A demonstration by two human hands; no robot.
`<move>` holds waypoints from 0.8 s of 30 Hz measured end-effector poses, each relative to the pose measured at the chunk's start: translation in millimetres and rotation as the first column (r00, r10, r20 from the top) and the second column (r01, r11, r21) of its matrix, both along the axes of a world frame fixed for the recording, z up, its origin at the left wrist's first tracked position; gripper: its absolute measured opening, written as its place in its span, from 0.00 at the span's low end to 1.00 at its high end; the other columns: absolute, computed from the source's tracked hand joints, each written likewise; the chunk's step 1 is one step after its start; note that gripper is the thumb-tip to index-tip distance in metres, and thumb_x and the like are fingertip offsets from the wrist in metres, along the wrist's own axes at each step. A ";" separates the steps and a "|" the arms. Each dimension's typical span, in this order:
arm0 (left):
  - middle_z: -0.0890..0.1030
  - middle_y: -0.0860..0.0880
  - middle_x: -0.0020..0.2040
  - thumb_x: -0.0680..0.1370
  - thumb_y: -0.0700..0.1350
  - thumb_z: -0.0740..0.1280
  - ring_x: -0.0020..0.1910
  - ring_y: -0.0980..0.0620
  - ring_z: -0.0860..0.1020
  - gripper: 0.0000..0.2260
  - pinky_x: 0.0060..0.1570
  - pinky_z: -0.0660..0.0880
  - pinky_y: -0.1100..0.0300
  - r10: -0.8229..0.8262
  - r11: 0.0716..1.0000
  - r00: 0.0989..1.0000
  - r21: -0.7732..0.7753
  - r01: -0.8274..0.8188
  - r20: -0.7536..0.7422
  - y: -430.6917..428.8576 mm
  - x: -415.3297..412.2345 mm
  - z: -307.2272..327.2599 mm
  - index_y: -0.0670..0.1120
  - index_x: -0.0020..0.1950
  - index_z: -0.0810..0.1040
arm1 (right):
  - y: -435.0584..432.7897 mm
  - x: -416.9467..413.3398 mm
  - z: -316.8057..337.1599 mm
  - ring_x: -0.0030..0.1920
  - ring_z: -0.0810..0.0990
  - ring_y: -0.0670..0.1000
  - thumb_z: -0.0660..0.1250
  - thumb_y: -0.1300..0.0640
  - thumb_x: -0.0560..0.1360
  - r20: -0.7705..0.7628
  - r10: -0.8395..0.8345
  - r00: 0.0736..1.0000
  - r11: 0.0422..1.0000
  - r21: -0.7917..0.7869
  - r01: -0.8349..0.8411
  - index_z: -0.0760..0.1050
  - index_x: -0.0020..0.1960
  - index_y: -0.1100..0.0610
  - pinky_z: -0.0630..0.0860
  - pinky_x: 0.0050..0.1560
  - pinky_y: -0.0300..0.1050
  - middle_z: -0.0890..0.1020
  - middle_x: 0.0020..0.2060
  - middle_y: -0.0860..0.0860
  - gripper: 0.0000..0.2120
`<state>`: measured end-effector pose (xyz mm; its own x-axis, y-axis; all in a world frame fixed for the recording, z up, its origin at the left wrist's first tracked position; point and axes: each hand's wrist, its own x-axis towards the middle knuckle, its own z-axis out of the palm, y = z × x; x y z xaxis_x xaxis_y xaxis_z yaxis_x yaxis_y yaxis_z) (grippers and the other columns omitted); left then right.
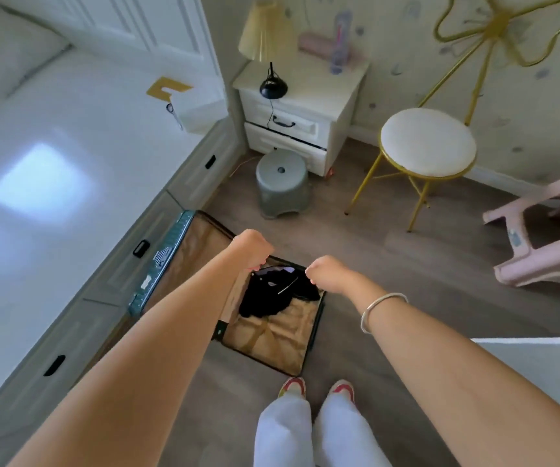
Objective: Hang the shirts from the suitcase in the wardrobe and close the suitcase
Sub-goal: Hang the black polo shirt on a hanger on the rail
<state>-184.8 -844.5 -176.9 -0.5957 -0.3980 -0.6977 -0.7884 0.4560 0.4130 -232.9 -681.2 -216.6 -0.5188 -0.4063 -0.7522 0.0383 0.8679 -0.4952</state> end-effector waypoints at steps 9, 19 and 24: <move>0.79 0.43 0.48 0.79 0.42 0.61 0.45 0.45 0.77 0.11 0.52 0.77 0.51 0.168 0.986 0.985 -0.018 -0.168 0.027 -35.2 -5.3 -265.8 0.39 0.55 0.79 | -27.2 -31.1 -269.0 0.32 0.69 0.52 0.55 0.60 0.77 0.027 -0.051 0.998 0.998 0.023 0.050 0.72 0.35 0.55 0.65 0.35 0.43 0.73 0.32 0.55 0.14; 0.77 0.47 0.45 0.79 0.44 0.62 0.40 0.49 0.75 0.04 0.38 0.71 0.57 0.210 0.973 0.975 0.079 -0.216 0.072 -48.6 -6.5 -538.4 0.48 0.49 0.77 | -80.4 -70.3 -511.5 0.65 0.72 0.58 0.62 0.65 0.76 -0.056 0.129 0.990 0.991 -0.036 -0.131 0.65 0.72 0.53 0.69 0.61 0.44 0.62 0.71 0.56 0.26; 0.62 0.44 0.71 0.76 0.50 0.68 0.71 0.40 0.61 0.19 0.66 0.65 0.47 -0.008 0.999 0.986 -0.034 0.014 0.169 -55.1 -16.4 -598.1 0.55 0.67 0.71 | -91.4 -79.4 -575.0 0.73 0.58 0.58 0.64 0.60 0.75 -0.296 0.531 0.794 0.847 0.217 -0.485 0.63 0.73 0.47 0.67 0.66 0.52 0.53 0.75 0.52 0.28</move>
<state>-201.2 -899.6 -775.0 -0.4754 -0.4177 -0.7743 -0.8400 0.4770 0.2584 -312.3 -772.6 -791.6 -0.4901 -0.5980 -0.6342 -0.5722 0.7696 -0.2834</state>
